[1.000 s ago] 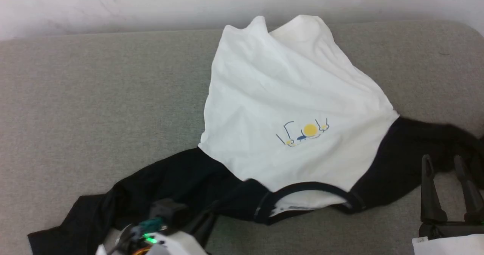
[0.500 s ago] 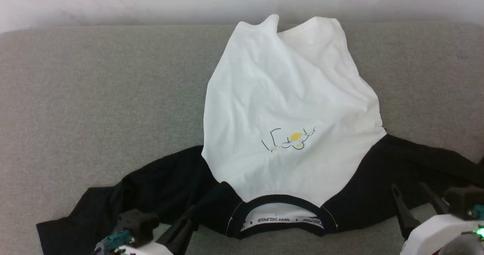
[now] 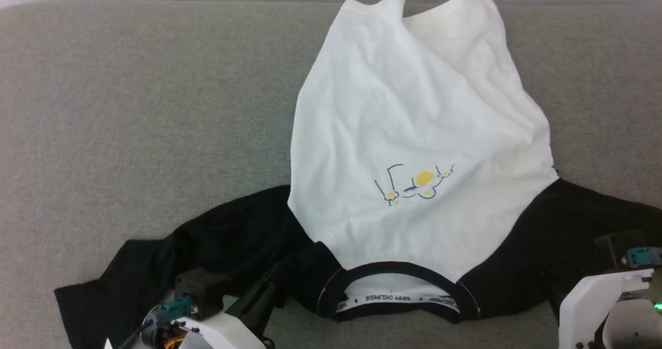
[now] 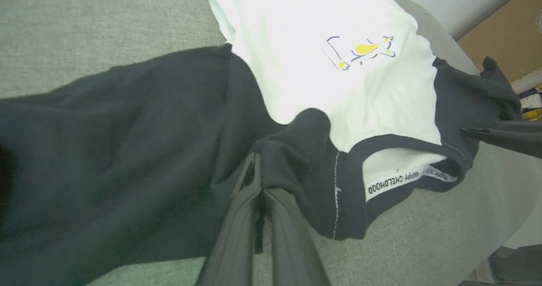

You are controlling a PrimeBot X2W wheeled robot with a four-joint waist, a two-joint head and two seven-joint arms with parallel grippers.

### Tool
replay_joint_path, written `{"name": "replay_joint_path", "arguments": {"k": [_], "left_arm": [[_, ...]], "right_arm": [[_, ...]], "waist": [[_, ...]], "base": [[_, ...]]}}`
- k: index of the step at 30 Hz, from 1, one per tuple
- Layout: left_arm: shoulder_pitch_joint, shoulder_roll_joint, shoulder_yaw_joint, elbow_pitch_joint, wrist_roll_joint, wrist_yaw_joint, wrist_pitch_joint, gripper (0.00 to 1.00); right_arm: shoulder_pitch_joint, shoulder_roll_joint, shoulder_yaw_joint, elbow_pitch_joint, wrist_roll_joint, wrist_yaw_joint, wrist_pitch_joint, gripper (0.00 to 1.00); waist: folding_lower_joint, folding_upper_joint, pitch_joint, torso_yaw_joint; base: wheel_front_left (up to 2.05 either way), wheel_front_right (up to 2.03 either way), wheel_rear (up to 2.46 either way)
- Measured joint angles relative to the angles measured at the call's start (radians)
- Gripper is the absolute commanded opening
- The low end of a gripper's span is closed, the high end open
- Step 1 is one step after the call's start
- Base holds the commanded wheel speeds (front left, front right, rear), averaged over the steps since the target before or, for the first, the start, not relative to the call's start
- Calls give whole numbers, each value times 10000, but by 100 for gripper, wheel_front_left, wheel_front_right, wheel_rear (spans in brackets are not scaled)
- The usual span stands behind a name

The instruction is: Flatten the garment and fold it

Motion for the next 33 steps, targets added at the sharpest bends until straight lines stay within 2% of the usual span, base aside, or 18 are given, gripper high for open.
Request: {"name": "replay_joint_path", "arguments": {"k": [11,12,13,20,29,33], "left_arm": [[-200,-42,-35,142,-142,-77,-63,0],[-209,-40,-36,146,-161,-77,-63,0],[-230,-35,-36,165,-180,-77,-63,0],[-301,-38,-38,295,-238,-79,-205,0],[-127,-299,184,280,-345,-73,-1335,0],[204,-343,132,347,-407,-59,-1425,0]], "right_arm": [[-486,-144,111,119,-426,0,1275,100],[-569,-144,115,150,-451,0,1287,36],[-649,-163,140,194,-497,0,1283,0],[-924,-17,201,587,-552,0,734,0],[-592,568,-541,477,-226,0,-1789,0],[-162,650,-508,600,-56,0,-2383,0]], "waist": [[-2,0,451,423],[-2,0,480,447],[-2,0,501,469],[0,0,257,465],[0,0,-595,260],[-1,0,-952,66]], "base": [[0,0,0],[0,0,0],[0,0,0],[0,0,0],[0,0,0],[0,0,0]]}}
